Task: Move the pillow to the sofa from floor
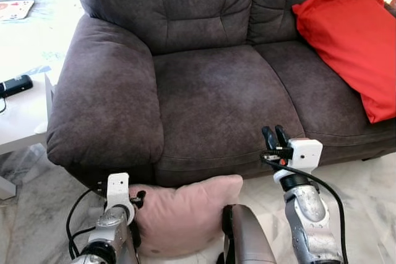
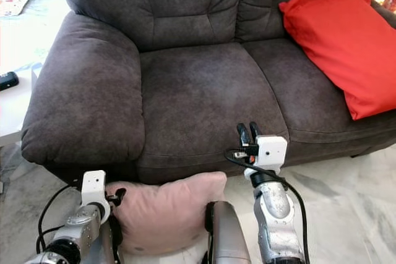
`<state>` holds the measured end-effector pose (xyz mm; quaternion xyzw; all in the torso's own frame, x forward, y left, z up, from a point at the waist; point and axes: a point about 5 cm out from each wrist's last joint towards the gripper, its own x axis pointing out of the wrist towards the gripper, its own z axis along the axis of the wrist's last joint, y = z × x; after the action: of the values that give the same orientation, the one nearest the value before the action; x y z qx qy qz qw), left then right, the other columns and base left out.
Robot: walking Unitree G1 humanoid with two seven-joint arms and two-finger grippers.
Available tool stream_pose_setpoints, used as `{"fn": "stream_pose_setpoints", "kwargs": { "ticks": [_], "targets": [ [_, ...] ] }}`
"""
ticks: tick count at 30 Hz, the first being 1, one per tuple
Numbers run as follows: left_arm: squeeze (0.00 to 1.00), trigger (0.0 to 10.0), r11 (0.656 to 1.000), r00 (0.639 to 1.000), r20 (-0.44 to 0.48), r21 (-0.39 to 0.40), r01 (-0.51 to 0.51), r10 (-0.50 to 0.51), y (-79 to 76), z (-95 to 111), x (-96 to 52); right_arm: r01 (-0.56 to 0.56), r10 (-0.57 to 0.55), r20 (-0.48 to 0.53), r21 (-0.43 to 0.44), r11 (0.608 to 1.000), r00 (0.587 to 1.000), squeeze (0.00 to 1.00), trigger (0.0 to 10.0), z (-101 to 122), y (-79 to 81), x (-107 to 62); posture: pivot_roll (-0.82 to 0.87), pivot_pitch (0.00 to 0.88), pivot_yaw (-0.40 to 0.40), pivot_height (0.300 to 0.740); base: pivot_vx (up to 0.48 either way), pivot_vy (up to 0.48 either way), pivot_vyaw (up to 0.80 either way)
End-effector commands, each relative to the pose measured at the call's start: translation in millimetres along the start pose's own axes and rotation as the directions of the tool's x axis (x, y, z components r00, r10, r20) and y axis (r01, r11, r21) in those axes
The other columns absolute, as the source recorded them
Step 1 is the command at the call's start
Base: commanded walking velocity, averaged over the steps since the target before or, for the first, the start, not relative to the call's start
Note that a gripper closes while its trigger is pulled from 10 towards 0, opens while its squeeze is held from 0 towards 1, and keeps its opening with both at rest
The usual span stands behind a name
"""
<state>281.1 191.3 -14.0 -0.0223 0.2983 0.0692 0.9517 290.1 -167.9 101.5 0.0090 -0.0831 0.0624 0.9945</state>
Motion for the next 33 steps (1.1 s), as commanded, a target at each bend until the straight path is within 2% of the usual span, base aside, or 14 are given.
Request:
{"fn": "stream_pose_setpoints", "kwargs": {
  "ticks": [1,4,10,14,15,20,21,22,23,24,33],
  "targets": [
    [0.00,10.0,1.000,1.000,-0.016,-0.019,-0.018,0.018,0.8,-6,-0.8,0.015,-0.015,-0.015,-0.005,1.000,1.000,0.00,10.0,-2,-5.1,1.2,-0.07,0.173,-0.079,0.546,0.000,0.000,0.00],
    [0.00,10.0,0.999,1.000,-0.008,-0.029,-0.022,0.022,0.4,-5,-0.7,0.038,-0.038,-0.051,-0.005,0.999,0.998,0.00,10.0,-8,-9.7,4.4,-0.07,0.183,-0.088,0.546,0.000,0.000,0.00],
    [0.00,10.0,0.999,0.999,0.008,-0.042,-0.033,0.034,1.6,-4,-0.9,0.017,-0.018,-0.075,-0.015,1.000,0.997,0.00,10.0,-11,-7.7,11.3,-0.07,0.190,-0.094,0.546,0.000,0.000,0.00],
    [0.00,10.0,0.998,0.998,0.040,-0.043,-0.039,0.041,2.9,-2,-1.6,0.022,-0.031,-0.147,-0.062,0.998,0.989,0.00,10.0,-18,-9.8,18.0,-0.07,0.200,-0.100,0.546,0.000,0.000,0.00],
    [0.00,10.0,0.998,0.996,0.079,-0.032,-0.047,0.049,4.4,3,-1.7,0.033,-0.041,-0.149,-0.059,0.998,0.988,0.00,10.0,-18,-11.9,20.9,-0.06,0.203,-0.103,0.546,0.000,0.000,0.00],
    [0.00,10.0,0.997,0.990,0.119,-0.029,-0.074,0.077,8.5,12,-1.4,0.028,-0.034,-0.135,-0.049,0.998,0.990,0.00,10.0,-17,-11.9,22.3,-0.06,0.209,-0.107,0.546,0.000,0.000,0.00],
    [0.06,10.0,0.997,0.990,0.119,-0.029,-0.069,0.072,7.7,12,-1.2,0.024,-0.030,-0.137,-0.048,0.999,0.990,0.00,10.0,-18,-10.8,21.6,-0.07,0.211,-0.108,0.546,0.000,0.000,0.00],
    [0.06,10.0,0.997,0.990,0.119,-0.029,-0.069,0.072,7.7,12,-1.2,0.024,-0.030,-0.137,-0.048,0.999,0.990,0.00,10.0,-18,-10.8,21.6,-0.07,0.211,-0.108,0.546,0.000,0.000,0.00],
    [0.86,10.0,0.997,0.991,0.118,-0.029,-0.065,0.068,7.0,12,-1.0,0.022,-0.028,-0.139,-0.048,0.999,0.990,0.00,10.0,-18,-10.0,20.5,-0.07,0.213,-0.108,0.546,0.000,0.000,0.00],
    [1.00,10.0,0.997,0.991,0.114,-0.030,-0.068,0.071,7.1,12,-0.9,0.021,-0.028,-0.142,-0.051,0.999,0.989,0.00,10.0,-19,-9.4,19.6,-0.07,0.215,-0.108,0.546,0.000,0.000,0.00],
    [1.00,10.0,0.996,0.993,0.075,-0.028,-0.086,0.088,7.5,5,-0.8,0.019,-0.026,-0.139,-0.052,0.998,0.990,0.00,10.0,-19,-10.9,13.8,-0.09,0.242,-0.122,0.546,0.000,0.000,0.00]
  ]
}}
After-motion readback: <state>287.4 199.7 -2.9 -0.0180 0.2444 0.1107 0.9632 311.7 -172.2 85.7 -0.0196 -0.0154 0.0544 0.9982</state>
